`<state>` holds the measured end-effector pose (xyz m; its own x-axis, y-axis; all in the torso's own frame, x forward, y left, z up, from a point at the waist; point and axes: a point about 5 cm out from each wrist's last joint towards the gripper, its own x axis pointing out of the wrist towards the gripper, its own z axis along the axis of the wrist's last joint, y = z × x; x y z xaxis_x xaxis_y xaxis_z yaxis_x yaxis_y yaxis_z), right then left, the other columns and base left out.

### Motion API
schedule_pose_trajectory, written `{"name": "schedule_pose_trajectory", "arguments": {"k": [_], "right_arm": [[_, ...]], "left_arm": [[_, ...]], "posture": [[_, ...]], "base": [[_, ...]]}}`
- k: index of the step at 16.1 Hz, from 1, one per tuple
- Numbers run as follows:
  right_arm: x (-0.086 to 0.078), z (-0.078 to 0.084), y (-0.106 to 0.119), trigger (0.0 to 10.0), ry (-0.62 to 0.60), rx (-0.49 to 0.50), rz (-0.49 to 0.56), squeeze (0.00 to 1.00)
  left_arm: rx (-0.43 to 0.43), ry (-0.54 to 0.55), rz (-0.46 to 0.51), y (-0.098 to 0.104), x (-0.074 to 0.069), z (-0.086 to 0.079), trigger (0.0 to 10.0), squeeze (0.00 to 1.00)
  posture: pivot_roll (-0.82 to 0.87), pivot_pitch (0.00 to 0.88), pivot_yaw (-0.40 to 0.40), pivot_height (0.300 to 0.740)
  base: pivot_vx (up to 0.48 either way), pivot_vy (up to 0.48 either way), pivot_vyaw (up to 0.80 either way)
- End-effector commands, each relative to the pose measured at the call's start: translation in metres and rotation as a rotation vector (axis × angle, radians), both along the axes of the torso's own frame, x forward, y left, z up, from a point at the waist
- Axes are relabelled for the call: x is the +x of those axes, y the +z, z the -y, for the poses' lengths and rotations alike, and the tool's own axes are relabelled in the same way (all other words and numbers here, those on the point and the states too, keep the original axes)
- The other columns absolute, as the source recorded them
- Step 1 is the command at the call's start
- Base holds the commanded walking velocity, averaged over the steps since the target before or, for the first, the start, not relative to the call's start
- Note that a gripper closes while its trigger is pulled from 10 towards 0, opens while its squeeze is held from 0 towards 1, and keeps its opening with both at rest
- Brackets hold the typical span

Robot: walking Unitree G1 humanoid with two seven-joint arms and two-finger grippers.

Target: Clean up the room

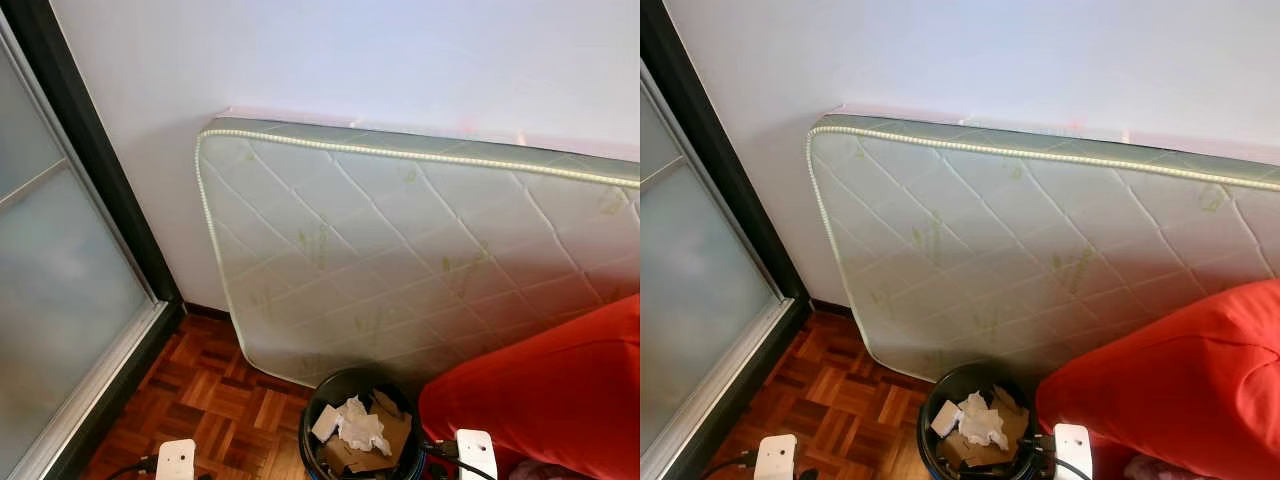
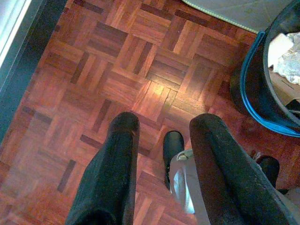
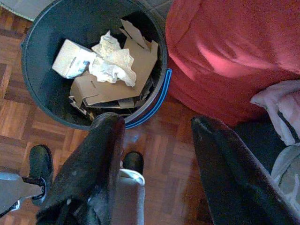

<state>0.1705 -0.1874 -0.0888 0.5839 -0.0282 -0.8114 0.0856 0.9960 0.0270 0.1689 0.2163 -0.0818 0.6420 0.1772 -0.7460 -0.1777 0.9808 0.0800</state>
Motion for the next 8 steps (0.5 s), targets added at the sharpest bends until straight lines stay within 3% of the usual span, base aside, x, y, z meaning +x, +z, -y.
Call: {"name": "schedule_pose_trajectory", "arguments": {"k": [1,8], "right_arm": [[-0.0010,-0.0019,-0.0007,10.0,0.013,0.003,-0.006,0.00],[-0.0009,-0.0048,-0.0008,10.0,0.030,0.004,-0.002,0.00]], "left_arm": [[0.001,0.007,0.006,0.0000,-0.0003,0.0002,10.0,0.00],[-0.004,0.002,0.006,-0.0003,-0.0003,0.0016,10.0,0.00]], "posture": [[0.03,0.025,-0.022,0.740],[0.01,0.026,-0.018,0.740]], "base": [[-0.259,0.000,0.00],[-0.273,0.000,0.00]]}}
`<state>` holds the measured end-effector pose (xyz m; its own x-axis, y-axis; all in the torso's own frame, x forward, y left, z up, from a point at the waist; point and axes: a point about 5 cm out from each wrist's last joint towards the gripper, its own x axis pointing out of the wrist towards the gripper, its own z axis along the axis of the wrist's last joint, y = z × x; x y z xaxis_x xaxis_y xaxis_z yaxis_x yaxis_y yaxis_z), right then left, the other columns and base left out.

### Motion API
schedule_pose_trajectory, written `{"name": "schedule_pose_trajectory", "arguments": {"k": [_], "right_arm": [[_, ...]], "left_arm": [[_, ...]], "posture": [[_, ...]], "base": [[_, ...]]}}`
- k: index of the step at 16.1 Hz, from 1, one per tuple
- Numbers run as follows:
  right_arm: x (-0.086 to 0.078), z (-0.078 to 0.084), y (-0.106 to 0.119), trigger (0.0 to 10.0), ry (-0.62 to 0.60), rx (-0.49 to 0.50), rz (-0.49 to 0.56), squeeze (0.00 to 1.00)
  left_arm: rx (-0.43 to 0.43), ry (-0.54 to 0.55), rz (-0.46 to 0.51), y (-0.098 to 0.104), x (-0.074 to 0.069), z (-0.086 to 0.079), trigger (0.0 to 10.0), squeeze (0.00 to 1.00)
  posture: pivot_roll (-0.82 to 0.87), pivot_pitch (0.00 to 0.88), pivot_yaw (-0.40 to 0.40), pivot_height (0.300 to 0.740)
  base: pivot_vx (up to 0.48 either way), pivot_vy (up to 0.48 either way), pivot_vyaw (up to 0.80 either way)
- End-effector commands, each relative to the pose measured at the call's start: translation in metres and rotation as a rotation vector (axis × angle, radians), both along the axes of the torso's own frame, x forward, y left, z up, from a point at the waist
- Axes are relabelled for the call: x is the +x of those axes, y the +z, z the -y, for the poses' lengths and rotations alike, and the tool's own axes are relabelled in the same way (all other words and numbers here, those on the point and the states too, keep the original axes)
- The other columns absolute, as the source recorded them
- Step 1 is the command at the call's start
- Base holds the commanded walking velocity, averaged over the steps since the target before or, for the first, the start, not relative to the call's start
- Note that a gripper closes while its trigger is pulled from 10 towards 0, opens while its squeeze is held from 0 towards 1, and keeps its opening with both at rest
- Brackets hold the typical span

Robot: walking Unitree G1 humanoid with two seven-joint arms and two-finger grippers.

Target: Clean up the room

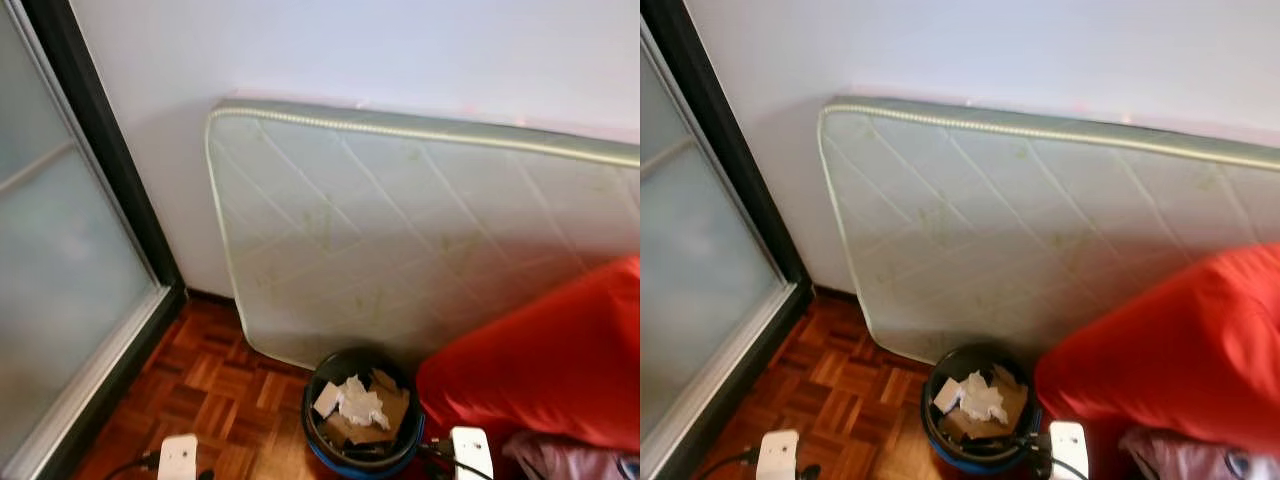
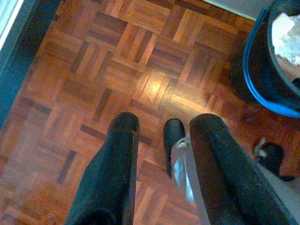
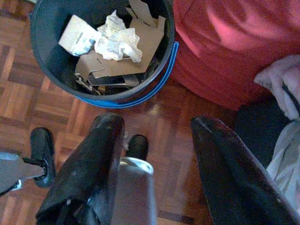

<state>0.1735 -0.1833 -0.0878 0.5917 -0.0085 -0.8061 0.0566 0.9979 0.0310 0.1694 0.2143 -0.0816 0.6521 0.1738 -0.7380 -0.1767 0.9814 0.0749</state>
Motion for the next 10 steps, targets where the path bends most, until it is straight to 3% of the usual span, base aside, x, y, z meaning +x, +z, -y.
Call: {"name": "schedule_pose_trajectory", "arguments": {"k": [1,7,10], "right_arm": [[-0.0041,-0.0007,-0.0019,10.0,0.001,0.001,-0.012,0.00],[-0.0037,-0.0013,-0.0018,10.0,-0.001,0.002,-0.010,0.00],[-0.0027,-0.0012,-0.0014,10.0,0.000,0.001,-0.009,0.00]], "left_arm": [[-0.001,0.003,-0.010,-0.0008,-0.0012,-0.0007,10.0,0.00],[-0.001,0.002,-0.040,-0.0034,-0.0069,-0.0033,10.0,0.00],[-0.002,0.004,-0.051,-0.0044,-0.0091,-0.0042,10.0,0.00]], "posture": [[0.01,0.026,-0.018,0.740],[0.01,0.025,-0.016,0.740],[0.01,0.023,-0.017,0.740]], "base": [[-0.274,0.000,0.00],[-0.273,0.000,0.00],[0.000,0.000,0.00]]}}
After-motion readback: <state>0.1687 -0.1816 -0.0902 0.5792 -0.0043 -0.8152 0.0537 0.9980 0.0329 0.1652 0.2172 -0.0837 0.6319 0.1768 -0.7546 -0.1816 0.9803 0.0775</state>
